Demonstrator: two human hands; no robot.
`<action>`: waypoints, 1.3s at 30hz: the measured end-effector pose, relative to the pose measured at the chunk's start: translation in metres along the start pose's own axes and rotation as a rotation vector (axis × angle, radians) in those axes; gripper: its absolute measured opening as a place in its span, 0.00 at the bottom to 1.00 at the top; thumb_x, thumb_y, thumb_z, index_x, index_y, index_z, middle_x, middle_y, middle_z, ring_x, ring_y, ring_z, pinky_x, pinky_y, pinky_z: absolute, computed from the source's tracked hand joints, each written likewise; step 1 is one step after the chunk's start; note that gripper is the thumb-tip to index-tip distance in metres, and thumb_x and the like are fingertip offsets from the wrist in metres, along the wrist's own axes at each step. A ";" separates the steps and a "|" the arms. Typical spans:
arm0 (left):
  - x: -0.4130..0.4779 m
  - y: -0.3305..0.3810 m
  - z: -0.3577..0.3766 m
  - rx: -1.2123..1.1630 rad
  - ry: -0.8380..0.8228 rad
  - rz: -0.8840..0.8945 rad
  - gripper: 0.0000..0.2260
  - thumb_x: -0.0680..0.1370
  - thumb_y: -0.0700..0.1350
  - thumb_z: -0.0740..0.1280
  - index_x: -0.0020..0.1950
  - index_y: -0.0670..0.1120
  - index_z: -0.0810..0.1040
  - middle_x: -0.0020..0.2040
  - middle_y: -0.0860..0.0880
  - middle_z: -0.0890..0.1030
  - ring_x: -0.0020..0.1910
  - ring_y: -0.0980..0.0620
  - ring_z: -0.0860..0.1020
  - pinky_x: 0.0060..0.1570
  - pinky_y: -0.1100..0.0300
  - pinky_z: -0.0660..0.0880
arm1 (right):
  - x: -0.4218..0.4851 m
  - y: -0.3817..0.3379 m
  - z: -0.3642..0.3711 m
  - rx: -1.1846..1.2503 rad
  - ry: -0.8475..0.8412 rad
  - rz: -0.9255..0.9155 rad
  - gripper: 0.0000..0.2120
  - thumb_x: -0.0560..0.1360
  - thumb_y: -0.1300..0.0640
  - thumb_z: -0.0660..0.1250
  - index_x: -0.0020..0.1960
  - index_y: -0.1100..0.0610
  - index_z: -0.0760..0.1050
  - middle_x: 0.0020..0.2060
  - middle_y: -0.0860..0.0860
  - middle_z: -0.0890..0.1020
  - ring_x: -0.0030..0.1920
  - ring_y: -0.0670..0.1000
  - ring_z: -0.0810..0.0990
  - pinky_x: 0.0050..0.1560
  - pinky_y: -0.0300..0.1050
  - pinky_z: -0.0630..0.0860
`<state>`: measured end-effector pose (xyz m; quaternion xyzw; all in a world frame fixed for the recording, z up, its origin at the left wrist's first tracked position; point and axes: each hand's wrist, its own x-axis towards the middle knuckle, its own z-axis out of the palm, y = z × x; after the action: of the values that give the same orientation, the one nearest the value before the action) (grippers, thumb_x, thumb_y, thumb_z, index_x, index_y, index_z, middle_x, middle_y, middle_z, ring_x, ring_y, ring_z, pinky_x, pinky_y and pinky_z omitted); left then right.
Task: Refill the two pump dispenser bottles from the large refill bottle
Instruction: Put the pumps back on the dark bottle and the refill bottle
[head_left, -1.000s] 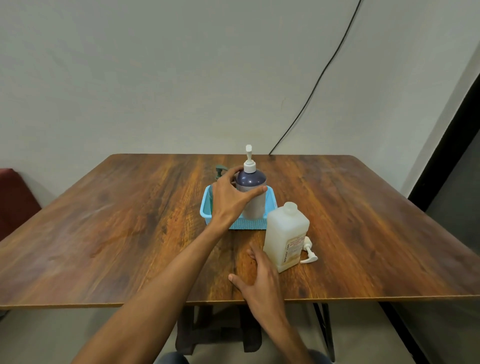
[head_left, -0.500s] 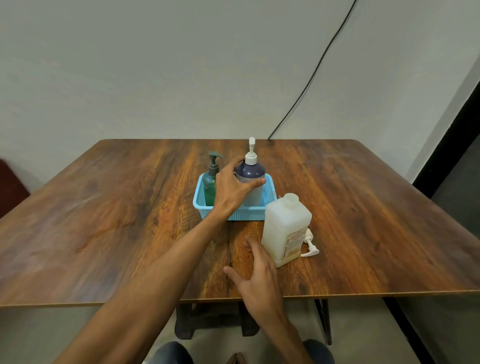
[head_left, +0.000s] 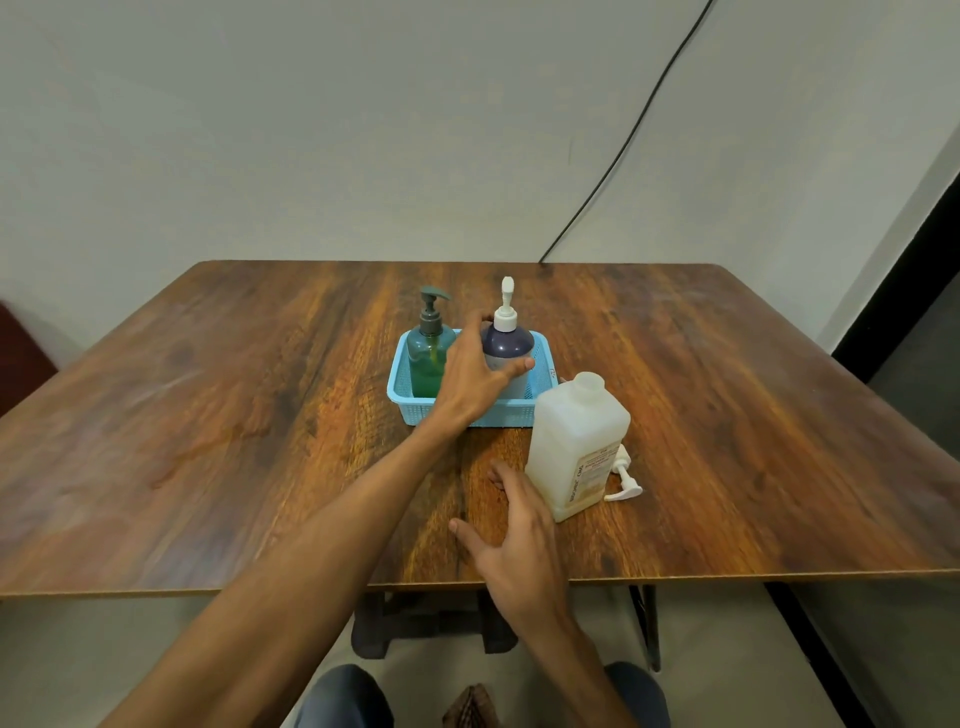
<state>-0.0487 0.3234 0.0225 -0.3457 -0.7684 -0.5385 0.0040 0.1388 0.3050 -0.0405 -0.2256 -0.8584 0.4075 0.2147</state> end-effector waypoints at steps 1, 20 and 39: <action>-0.001 0.000 0.000 0.006 -0.007 0.001 0.29 0.73 0.46 0.79 0.67 0.45 0.68 0.65 0.46 0.77 0.60 0.52 0.76 0.57 0.63 0.75 | 0.000 0.000 0.000 0.001 0.000 -0.005 0.37 0.73 0.46 0.74 0.77 0.48 0.62 0.74 0.45 0.68 0.74 0.45 0.64 0.74 0.50 0.65; -0.085 0.041 -0.059 0.112 0.140 0.007 0.22 0.75 0.48 0.77 0.67 0.43 0.78 0.62 0.46 0.82 0.57 0.53 0.81 0.57 0.61 0.80 | -0.014 -0.019 -0.019 0.122 0.013 -0.125 0.24 0.73 0.52 0.76 0.66 0.50 0.74 0.61 0.41 0.78 0.61 0.36 0.74 0.65 0.43 0.75; -0.018 -0.003 -0.142 0.071 0.262 -0.287 0.10 0.82 0.38 0.65 0.63 0.46 0.78 0.56 0.48 0.80 0.55 0.48 0.80 0.58 0.45 0.81 | 0.154 -0.068 -0.180 0.278 0.044 -0.217 0.08 0.74 0.57 0.75 0.52 0.60 0.82 0.45 0.54 0.86 0.42 0.53 0.85 0.44 0.47 0.82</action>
<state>-0.0884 0.1957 0.0731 -0.1593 -0.8212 -0.5466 0.0396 0.0999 0.4614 0.1459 -0.1089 -0.8080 0.4919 0.3054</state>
